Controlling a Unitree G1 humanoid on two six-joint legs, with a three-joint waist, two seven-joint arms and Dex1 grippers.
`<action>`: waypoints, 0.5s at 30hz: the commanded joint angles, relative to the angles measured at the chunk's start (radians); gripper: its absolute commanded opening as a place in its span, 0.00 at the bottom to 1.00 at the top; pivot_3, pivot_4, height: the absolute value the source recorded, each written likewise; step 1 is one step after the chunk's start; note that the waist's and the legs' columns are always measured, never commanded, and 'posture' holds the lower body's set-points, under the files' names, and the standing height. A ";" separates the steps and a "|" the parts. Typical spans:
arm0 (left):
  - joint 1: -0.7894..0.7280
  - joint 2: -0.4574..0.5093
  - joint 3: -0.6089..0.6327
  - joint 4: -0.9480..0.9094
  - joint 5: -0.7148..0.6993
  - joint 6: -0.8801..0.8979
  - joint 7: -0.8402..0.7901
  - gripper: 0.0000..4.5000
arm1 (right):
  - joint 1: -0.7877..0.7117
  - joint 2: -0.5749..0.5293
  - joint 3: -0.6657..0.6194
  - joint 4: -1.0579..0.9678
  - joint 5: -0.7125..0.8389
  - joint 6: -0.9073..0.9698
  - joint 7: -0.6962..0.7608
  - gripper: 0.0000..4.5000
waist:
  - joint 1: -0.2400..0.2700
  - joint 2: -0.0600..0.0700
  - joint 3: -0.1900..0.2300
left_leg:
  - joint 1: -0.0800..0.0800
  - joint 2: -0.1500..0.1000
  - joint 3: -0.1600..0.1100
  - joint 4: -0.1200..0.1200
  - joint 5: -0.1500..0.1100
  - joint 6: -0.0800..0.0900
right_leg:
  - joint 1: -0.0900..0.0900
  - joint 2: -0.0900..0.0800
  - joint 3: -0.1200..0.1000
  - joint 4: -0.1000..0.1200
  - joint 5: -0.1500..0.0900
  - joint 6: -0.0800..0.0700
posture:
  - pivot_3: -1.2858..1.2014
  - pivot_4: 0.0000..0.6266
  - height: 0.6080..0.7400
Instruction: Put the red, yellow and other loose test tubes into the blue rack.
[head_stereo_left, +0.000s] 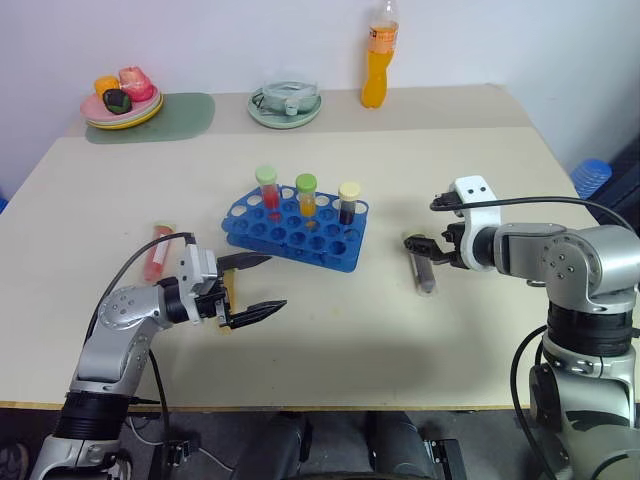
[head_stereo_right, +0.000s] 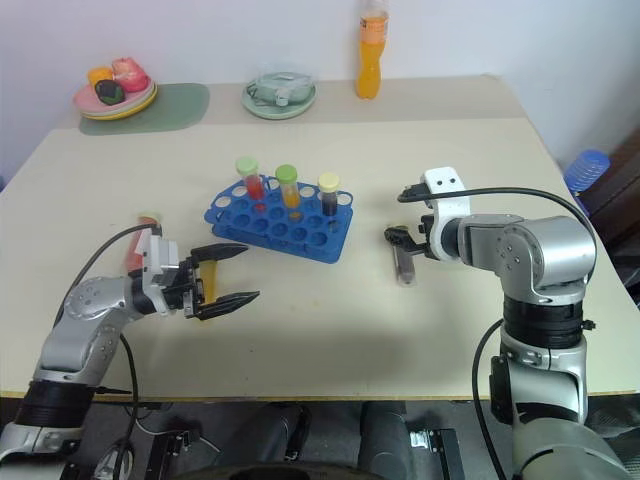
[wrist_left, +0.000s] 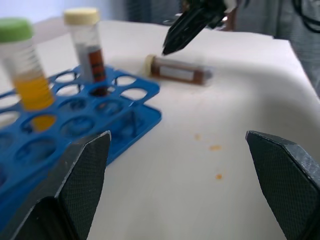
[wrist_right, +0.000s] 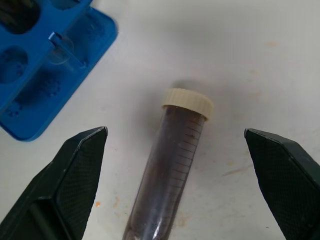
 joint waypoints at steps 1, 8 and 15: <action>-0.012 0.002 -0.015 -0.026 0.009 -0.019 -0.013 0.99 | -0.034 -0.012 0.007 0.031 0.048 0.006 -0.028 1.00 | -0.003 0.000 0.000 | 0.000 0.000 0.000 0.000 0.000 0.000 | 0.000 0.000 0.000 0.000 0.000 0.000 | 0.52 0.24 1.00; -0.019 -0.018 -0.037 -0.042 0.010 -0.002 0.002 0.99 | -0.082 0.002 0.003 0.164 0.136 0.006 -0.129 1.00 | -0.002 0.000 0.000 | 0.000 0.000 0.000 0.000 0.000 0.000 | 0.000 0.000 0.000 0.000 0.000 0.000 | 0.52 0.24 1.00; -0.013 -0.033 -0.055 -0.052 0.011 0.002 0.019 0.99 | -0.145 0.029 -0.007 0.335 0.233 0.006 -0.305 1.00 | -0.004 0.000 0.000 | 0.000 0.000 0.000 0.000 0.000 0.000 | 0.000 0.000 0.000 0.000 0.001 0.000 | 0.52 0.24 1.00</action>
